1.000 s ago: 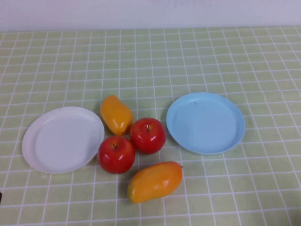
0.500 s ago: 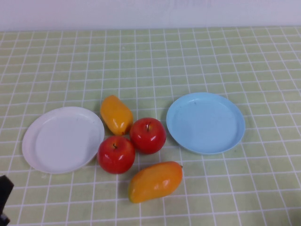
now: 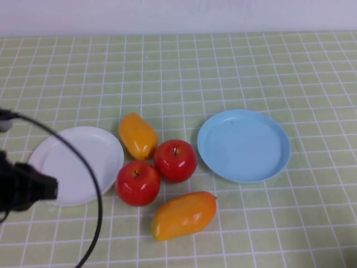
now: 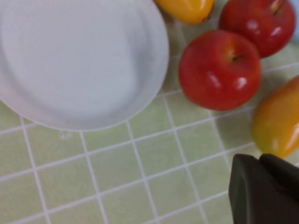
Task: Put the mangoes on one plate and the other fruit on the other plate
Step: Put one type of fruit in the left plate
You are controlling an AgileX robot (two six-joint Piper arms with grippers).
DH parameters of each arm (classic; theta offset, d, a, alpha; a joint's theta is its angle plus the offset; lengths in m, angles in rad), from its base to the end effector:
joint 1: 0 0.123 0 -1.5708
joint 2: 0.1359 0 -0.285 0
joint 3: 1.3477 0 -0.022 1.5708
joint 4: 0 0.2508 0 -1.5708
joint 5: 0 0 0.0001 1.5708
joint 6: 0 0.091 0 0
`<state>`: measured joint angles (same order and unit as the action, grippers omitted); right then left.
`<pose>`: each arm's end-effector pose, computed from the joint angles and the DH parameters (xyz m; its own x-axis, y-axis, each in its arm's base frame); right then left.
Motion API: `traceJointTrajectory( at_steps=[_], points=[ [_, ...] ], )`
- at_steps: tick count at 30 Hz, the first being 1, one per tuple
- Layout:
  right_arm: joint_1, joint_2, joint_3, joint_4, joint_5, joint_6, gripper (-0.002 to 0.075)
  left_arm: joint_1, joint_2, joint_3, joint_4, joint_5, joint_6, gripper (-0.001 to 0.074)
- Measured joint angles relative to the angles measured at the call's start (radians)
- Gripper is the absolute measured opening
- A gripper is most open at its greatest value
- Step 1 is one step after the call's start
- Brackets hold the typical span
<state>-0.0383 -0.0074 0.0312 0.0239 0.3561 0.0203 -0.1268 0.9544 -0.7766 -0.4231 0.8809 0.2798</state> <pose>0.0533 -0.0013 0.1710 -0.2867 0.0537 -0.9565 0.0426 0.9982 0.0433 0.1668 -0.0503 0.3059 -0.7925 0.1017 -0.6013 0.3094 0.9168 -0.2527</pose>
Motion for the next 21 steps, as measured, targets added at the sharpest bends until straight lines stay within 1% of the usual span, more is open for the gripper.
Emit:
traceJointTrajectory(
  at_steps=[3, 10, 14, 17, 19, 21],
  points=[
    [0.000, 0.000, 0.000, 0.000, 0.000, 0.000, -0.0017, -0.061, 0.146, -0.088, 0.084, 0.015, -0.004, 0.0000],
    [0.000, 0.000, 0.000, 0.000, 0.000, 0.000, -0.0016, -0.298, 0.416, -0.324, 0.218, 0.087, -0.060, 0.0000],
    [0.000, 0.000, 0.000, 0.000, 0.000, 0.000, -0.0017, -0.415, 0.540, -0.457, 0.345, 0.171, -0.125, 0.0000],
    [0.000, 0.000, 0.000, 0.000, 0.000, 0.000, -0.0016, -0.461, 0.625, -0.548, 0.393, 0.236, -0.138, 0.0001],
    [0.000, 0.000, 0.000, 0.000, 0.000, 0.000, -0.0016, -0.472, 0.666, -0.590, 0.392, 0.262, -0.123, 0.0011],
    [0.000, 0.000, 0.000, 0.000, 0.000, 0.000, -0.0016, -0.474, 0.696, -0.625, 0.389, 0.283, -0.096, 0.0062]
  ],
)
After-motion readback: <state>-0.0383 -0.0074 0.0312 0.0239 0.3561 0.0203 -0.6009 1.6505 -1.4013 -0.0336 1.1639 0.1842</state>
